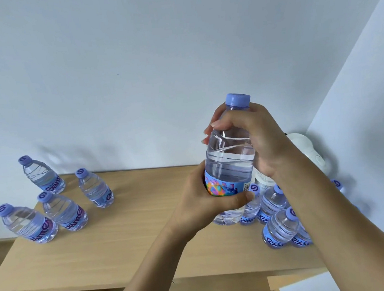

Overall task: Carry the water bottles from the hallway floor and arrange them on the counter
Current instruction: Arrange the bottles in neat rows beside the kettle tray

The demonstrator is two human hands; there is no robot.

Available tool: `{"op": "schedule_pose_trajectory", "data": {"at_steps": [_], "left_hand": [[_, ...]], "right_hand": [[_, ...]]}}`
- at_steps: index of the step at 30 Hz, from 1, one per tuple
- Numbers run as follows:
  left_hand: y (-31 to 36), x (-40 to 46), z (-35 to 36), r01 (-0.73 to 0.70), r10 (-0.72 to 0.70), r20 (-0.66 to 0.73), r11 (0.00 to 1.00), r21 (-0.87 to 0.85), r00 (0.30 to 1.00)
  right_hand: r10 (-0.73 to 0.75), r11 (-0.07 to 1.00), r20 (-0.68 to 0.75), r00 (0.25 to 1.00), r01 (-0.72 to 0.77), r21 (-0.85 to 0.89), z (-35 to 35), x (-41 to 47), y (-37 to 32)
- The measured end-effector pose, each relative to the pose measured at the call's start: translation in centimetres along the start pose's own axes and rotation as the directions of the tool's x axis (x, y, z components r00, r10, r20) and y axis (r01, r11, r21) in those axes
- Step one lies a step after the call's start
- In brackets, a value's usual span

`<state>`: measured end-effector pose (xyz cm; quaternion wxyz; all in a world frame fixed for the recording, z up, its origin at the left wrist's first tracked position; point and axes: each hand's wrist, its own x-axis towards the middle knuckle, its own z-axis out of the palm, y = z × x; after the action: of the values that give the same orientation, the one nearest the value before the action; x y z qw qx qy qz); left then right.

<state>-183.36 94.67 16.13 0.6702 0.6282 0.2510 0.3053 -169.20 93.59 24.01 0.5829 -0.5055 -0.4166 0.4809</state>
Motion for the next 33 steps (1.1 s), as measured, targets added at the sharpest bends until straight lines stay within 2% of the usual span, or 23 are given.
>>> {"op": "schedule_pose_trajectory", "data": {"at_steps": [3, 5, 8, 11, 13, 16, 18, 20, 22, 26, 29, 33], "left_hand": [[0.1, 0.0, 0.5, -0.013, 0.013, -0.061, 1.000, 0.002, 0.998], [0.2, 0.1, 1.0, -0.031, 0.037, -0.163, 0.999, 0.039, 0.986], [0.1, 0.1, 1.4, -0.043, 0.069, -0.268, 0.994, 0.102, 0.961], [-0.1, 0.0, 1.3, -0.026, 0.061, -0.249, 0.990, 0.140, 0.967], [0.1, 0.0, 0.6, -0.008, 0.030, -0.181, 0.993, 0.119, 0.983], [0.5, 0.0, 0.0, 0.021, -0.020, -0.023, 0.999, 0.026, 1.000], [0.5, 0.0, -0.2, 0.024, -0.024, 0.030, 1.000, -0.010, 0.999], [0.4, 0.0, -0.3, 0.009, -0.009, 0.017, 1.000, -0.002, 1.000], [0.2, -0.1, -0.1, -0.018, 0.018, -0.017, 1.000, 0.003, 1.000], [0.1, -0.2, 1.0, -0.020, 0.024, -0.145, 0.999, 0.028, 0.989], [-0.2, -0.2, 1.7, -0.010, 0.028, -0.244, 0.997, 0.077, 0.969], [0.0, -0.2, 1.9, 0.007, 0.020, -0.219, 0.992, 0.124, 0.975]], "right_hand": [[-0.074, 0.992, -0.125, 0.989, 0.060, -0.113, 0.5, 0.0, 0.2], [-0.121, 0.974, -0.220, 0.968, 0.073, -0.214, 0.8, 0.0, 0.3], [-0.098, 0.981, -0.261, 0.960, 0.049, -0.190, 1.1, 0.0, 0.6], [-0.056, 0.990, -0.282, 0.958, 0.017, -0.137, 1.2, 0.0, 0.6], [-0.038, 0.993, -0.255, 0.966, 0.007, -0.118, 1.0, 0.1, 0.3], [-0.016, 0.999, -0.132, 0.991, 0.009, -0.049, 0.5, 0.2, -0.2], [-0.023, 1.000, -0.044, 0.999, 0.023, -0.001, 0.3, 0.1, -0.4], [-0.037, 0.999, 0.007, 0.999, 0.037, 0.014, 0.2, -0.1, -0.4], [-0.045, 0.999, -0.011, 0.999, 0.045, 0.017, 0.4, -0.4, -0.3], [-0.208, 0.957, -0.273, 0.939, 0.137, -0.258, 1.1, -0.7, 0.4], [-0.193, 0.967, -0.345, 0.918, 0.118, -0.225, 1.7, -0.8, 0.7], [-0.139, 0.986, -0.280, 0.950, 0.105, -0.133, 1.5, -0.7, -0.1]]}}
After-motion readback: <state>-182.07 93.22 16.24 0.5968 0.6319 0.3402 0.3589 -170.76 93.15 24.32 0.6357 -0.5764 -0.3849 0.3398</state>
